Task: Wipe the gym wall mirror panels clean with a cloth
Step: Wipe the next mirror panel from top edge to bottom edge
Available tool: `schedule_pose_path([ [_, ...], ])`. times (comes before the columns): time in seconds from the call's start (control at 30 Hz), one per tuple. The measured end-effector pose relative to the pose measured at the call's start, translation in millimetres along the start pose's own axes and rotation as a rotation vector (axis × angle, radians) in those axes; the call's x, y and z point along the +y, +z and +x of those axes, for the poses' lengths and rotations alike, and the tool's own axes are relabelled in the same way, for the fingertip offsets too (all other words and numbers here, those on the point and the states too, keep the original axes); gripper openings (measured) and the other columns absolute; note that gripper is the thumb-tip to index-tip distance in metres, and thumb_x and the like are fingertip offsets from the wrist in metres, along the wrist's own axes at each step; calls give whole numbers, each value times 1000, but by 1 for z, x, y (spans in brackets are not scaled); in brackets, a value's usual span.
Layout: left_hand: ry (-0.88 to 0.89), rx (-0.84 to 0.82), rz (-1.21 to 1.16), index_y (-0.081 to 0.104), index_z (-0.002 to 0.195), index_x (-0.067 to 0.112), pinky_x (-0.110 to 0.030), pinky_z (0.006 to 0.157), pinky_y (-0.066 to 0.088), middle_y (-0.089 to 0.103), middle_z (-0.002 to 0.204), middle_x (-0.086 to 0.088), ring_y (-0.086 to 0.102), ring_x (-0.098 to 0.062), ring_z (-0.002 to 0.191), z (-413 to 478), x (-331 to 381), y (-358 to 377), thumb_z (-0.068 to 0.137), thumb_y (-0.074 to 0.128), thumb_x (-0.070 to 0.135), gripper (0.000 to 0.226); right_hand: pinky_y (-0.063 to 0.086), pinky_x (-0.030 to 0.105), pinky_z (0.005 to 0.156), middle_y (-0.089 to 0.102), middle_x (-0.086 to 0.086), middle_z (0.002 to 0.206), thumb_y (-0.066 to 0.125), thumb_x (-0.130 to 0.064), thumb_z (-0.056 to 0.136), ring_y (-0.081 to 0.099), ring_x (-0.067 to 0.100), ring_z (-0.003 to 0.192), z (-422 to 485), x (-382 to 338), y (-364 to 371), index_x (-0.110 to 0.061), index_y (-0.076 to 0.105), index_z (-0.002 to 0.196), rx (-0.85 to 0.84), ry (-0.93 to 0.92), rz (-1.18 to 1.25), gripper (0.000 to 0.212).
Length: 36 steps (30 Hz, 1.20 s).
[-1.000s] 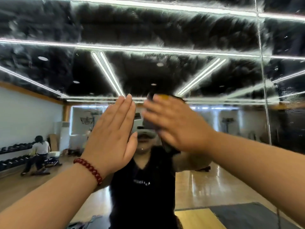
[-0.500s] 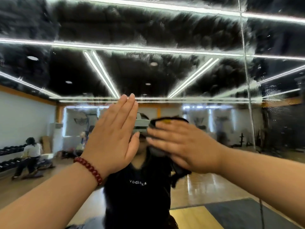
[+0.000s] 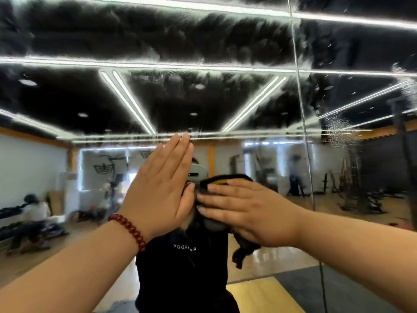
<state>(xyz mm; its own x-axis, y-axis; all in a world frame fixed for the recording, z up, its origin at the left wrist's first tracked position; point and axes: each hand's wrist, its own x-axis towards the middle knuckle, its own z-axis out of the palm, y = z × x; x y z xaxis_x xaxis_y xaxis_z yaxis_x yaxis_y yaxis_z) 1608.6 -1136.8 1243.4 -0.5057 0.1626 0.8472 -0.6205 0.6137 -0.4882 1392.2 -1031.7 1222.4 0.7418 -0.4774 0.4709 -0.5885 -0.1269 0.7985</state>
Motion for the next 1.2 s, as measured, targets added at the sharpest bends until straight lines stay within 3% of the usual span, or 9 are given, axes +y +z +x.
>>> schedule_pose_path([
  [0.07, -4, -9, 12, 35, 148, -4, -44, 119, 14, 25, 159, -18, 21, -29, 148, 1, 8, 0, 94, 33, 36, 68, 20, 39, 121, 30, -4, 160, 35, -29, 101, 21, 16, 150, -10, 6, -4, -23, 35, 153, -52, -15, 8, 52],
  [0.2, -3, 2, 7, 36, 147, -5, -43, 118, 15, 29, 157, -19, 24, -29, 147, 19, 30, 1, 92, 34, 35, 68, 26, 53, 118, 30, 3, 160, 33, -33, 98, 23, 25, 149, 20, 73, -39, -17, 34, 152, 81, 345, 14, 56],
  [0.27, -2, 4, -7, 36, 148, -4, -43, 118, 14, 29, 157, -18, 24, -28, 147, 28, 40, 4, 92, 34, 36, 68, 24, 52, 119, 31, 6, 159, 31, -36, 98, 24, 28, 149, 26, 93, -47, -15, 36, 152, 107, 413, -9, 58],
  [0.4, 11, 13, 3, 38, 146, -6, -42, 120, 12, 30, 157, -20, 25, -29, 147, 30, 52, 12, 90, 37, 34, 69, 26, 46, 117, 40, 10, 155, 41, -26, 96, 33, 30, 145, -15, 60, -19, -11, 46, 147, 135, 229, -19, 54],
  [0.5, 6, 14, 3, 36, 147, -5, -42, 120, 11, 28, 158, -19, 21, -28, 148, 25, 58, 15, 92, 35, 35, 68, 26, 44, 119, 34, 2, 159, 42, -25, 99, 26, 21, 149, -54, 33, -9, -17, 39, 150, 1, 57, -1, 53],
  [0.73, 7, 24, -13, 39, 147, -3, -39, 119, 10, 31, 156, -18, 21, -26, 146, 44, 84, 17, 90, 37, 35, 68, 27, 49, 117, 37, 10, 156, 39, -30, 96, 32, 31, 145, -35, 118, -48, -11, 44, 147, 125, 365, -86, 55],
  [0.97, 21, -36, 4, 34, 150, -2, -42, 120, 11, 25, 160, -16, 20, -27, 149, 29, 97, 26, 93, 34, 36, 69, 23, 40, 119, 36, 1, 157, 40, -28, 98, 30, 21, 147, -95, 47, -13, -19, 41, 149, 3, 67, -42, 52],
  [1.13, 18, -34, -14, 33, 150, -1, -39, 120, 8, 25, 160, -17, 17, -26, 149, 23, 104, 27, 93, 34, 36, 68, 30, 56, 114, 36, 14, 156, 41, -27, 96, 31, 34, 146, -55, 121, -38, -9, 42, 149, 148, 443, -73, 56],
  [1.2, 0, -43, -25, 31, 151, -1, -39, 121, 7, 23, 161, -16, 16, -26, 149, 14, 108, 29, 94, 34, 36, 68, 29, 57, 114, 37, 15, 156, 43, -28, 96, 32, 36, 145, -55, 108, -28, -9, 43, 149, 188, 484, -77, 56],
])
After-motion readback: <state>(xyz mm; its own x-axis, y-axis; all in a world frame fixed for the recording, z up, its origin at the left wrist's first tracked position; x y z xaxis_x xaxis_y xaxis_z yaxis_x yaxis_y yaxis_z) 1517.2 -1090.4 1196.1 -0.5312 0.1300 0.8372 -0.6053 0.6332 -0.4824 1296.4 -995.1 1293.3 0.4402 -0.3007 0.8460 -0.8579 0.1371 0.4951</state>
